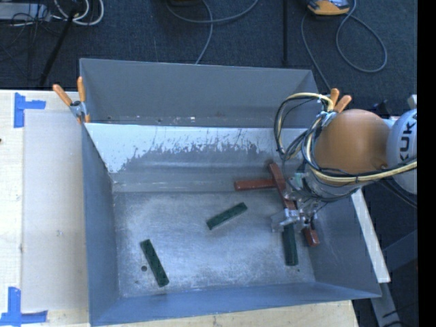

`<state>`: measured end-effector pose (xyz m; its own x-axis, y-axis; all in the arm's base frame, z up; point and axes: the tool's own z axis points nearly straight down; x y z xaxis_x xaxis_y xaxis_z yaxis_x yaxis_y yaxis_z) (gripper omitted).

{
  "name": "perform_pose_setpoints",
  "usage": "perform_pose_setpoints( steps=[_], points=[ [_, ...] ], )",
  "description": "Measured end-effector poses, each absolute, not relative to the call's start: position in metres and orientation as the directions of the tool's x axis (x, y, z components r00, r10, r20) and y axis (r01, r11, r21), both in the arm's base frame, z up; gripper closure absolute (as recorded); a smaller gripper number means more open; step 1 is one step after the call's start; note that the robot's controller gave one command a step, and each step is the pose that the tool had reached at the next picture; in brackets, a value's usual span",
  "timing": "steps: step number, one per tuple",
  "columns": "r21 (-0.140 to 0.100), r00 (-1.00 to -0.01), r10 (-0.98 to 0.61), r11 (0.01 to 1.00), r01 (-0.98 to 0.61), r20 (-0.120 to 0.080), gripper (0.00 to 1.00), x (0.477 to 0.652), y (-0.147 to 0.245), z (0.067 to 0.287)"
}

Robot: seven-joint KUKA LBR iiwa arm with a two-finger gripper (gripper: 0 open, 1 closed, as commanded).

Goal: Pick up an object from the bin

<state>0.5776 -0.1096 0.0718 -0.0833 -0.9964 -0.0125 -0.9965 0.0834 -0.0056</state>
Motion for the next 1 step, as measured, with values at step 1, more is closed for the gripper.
perform_pose_setpoints(
  steps=[1],
  points=[
    [0.002, -0.004, -1.0, 0.004, -1.0, -0.001, 1.0, 0.5324, -0.1234, 0.1142]
  ],
)
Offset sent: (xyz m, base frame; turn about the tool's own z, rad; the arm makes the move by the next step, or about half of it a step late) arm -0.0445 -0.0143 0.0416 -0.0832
